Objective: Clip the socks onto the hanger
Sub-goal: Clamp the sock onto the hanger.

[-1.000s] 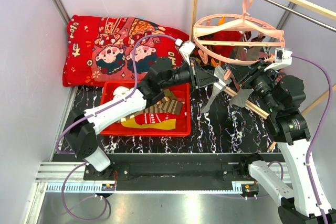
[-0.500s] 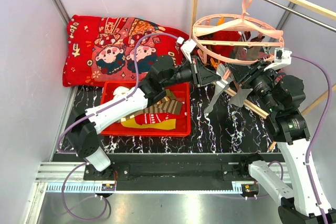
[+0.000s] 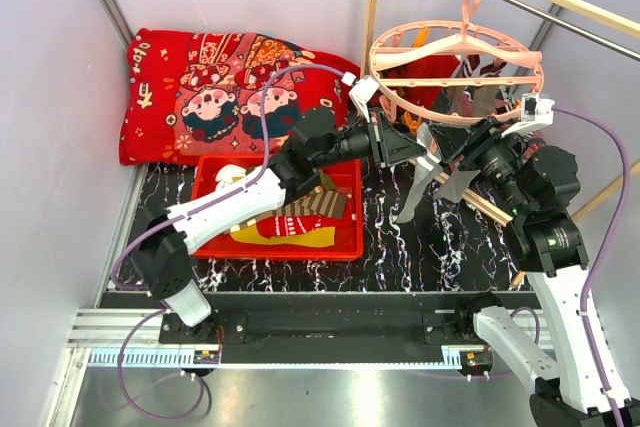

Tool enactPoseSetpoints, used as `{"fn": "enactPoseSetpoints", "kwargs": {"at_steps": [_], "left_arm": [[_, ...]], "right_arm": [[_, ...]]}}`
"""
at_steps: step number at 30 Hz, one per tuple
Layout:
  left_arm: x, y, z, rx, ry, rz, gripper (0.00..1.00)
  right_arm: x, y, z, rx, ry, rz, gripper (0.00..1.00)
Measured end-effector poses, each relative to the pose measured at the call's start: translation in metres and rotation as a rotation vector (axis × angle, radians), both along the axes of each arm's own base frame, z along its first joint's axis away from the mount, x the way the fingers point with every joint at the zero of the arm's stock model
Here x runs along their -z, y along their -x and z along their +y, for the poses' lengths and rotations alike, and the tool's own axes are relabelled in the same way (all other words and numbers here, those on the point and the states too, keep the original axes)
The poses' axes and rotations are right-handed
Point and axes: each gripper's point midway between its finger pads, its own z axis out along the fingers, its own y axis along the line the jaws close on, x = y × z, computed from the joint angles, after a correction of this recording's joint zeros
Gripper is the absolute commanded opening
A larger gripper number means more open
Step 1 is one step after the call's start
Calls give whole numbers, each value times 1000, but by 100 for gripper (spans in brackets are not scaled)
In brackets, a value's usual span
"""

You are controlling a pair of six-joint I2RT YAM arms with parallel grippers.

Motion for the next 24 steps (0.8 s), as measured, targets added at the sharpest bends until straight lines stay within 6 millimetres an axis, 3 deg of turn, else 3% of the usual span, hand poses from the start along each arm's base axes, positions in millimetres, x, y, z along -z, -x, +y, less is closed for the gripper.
{"fn": "enactPoseSetpoints", "kwargs": {"at_steps": [2, 15, 24], "left_arm": [[0, 1, -1, 5, 0, 0, 0], [8, 2, 0, 11, -25, -82, 55], [38, -19, 20, -105, -109, -201, 67]], "right_arm": [[1, 0, 0, 2, 1, 1, 61], [2, -2, -24, 137, 13, -18, 69], [1, -5, -41, 227, 57, -39, 72]]}}
